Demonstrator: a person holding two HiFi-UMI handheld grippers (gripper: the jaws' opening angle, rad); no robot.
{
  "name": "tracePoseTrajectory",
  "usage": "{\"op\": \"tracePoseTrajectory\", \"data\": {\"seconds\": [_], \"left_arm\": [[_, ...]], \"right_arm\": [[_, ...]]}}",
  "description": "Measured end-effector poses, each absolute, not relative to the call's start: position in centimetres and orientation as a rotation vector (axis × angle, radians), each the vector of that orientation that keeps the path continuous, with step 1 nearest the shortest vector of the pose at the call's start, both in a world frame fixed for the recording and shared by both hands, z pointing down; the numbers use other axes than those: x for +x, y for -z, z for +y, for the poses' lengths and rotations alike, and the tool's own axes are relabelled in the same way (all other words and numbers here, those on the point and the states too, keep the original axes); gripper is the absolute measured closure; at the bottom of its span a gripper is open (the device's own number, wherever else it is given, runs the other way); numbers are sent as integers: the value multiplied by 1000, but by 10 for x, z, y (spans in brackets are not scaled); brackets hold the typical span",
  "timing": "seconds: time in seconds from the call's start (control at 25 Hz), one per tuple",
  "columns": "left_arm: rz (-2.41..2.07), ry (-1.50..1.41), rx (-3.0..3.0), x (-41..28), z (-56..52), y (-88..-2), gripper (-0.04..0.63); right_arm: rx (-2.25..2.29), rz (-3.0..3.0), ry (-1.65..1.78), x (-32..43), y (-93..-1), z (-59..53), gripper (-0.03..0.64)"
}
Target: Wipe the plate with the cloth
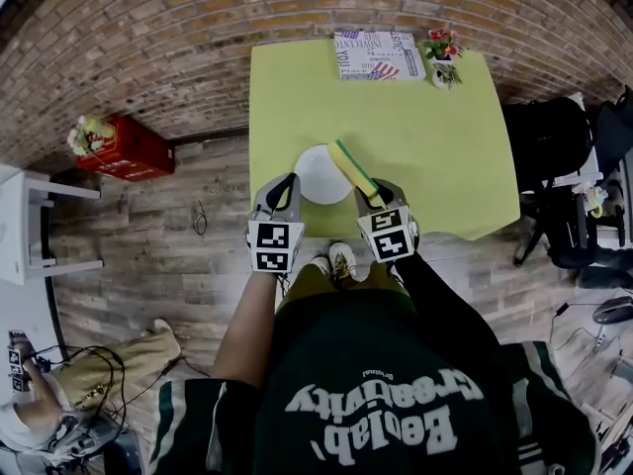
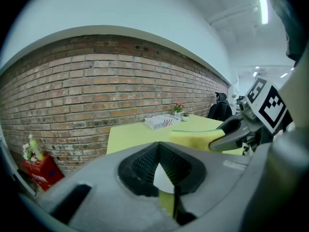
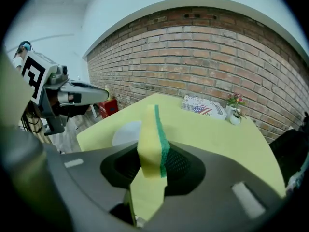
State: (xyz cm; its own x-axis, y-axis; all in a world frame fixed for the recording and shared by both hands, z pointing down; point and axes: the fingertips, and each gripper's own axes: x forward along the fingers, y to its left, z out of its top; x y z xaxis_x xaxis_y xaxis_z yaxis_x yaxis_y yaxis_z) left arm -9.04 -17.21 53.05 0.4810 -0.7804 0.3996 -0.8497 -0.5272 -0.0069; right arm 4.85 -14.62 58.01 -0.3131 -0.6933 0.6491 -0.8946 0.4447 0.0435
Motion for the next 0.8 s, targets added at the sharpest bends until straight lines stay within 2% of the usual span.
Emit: {"op": "tracePoseTrajectory", "data": {"seconds": [0.52,0.8], "left_arm": [[-1413,-533,2550,-131,-152,-520,592],[-1434,-542,2523,-136,-156,-526,592]], "right_arm": [[1207,-2161,-525,-42,-588,-124,488],[1160,-2124,-571,-45,-608,-118,488]]}}
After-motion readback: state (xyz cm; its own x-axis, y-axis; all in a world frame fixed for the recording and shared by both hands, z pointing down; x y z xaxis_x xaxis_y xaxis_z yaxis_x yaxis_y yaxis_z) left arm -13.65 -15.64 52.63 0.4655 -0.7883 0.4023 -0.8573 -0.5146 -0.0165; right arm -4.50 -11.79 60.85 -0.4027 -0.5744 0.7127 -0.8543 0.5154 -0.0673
